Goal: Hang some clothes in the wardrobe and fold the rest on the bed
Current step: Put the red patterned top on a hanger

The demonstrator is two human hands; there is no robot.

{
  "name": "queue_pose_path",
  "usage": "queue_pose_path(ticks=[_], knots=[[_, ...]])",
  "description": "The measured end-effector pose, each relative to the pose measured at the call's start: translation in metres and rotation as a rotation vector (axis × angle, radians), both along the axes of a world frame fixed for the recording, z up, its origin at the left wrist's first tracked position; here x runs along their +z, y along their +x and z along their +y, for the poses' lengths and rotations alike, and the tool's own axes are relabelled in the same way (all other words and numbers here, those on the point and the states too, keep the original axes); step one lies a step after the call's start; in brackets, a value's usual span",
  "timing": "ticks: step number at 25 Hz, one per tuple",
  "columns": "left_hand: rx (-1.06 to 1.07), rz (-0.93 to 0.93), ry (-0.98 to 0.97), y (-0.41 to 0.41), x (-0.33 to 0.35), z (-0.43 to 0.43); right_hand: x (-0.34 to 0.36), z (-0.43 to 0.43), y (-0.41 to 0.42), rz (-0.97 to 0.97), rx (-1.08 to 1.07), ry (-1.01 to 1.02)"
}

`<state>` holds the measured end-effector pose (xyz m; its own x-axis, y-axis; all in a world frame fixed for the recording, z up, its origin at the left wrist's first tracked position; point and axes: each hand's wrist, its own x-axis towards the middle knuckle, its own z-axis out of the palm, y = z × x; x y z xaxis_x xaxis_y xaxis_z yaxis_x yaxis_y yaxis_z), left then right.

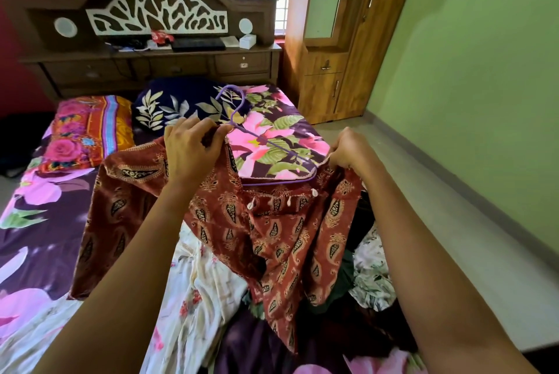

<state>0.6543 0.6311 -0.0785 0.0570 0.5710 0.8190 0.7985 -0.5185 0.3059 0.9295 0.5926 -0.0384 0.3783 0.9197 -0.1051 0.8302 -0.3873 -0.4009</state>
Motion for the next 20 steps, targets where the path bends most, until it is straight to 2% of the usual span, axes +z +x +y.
queue_pose_path(ticks=[2, 6, 10, 14, 17, 20], knots=[[0.01, 0.014, 0.027, -0.001, 0.001, 0.0, 0.002, -0.001, -0.001, 0.065, 0.022, -0.034], [-0.05, 0.018, 0.051, 0.01, 0.0, -0.003, 0.003, -0.009, -0.011, 0.336, 0.05, 0.013], [-0.194, -0.071, -0.03, 0.015, -0.004, -0.004, 0.001, -0.01, -0.014, 0.396, 0.017, 0.148], [-0.245, 0.01, -0.062, 0.022, -0.012, -0.003, 0.01, -0.011, -0.034, 0.77, 0.253, 0.262], [-0.231, -0.014, -0.079, 0.027, -0.015, -0.002, 0.017, -0.003, -0.051, 0.729, 0.353, 0.285], [-0.21, -0.173, -0.133, 0.018, -0.009, -0.001, 0.014, -0.002, -0.044, 0.525, 0.435, 0.352]])
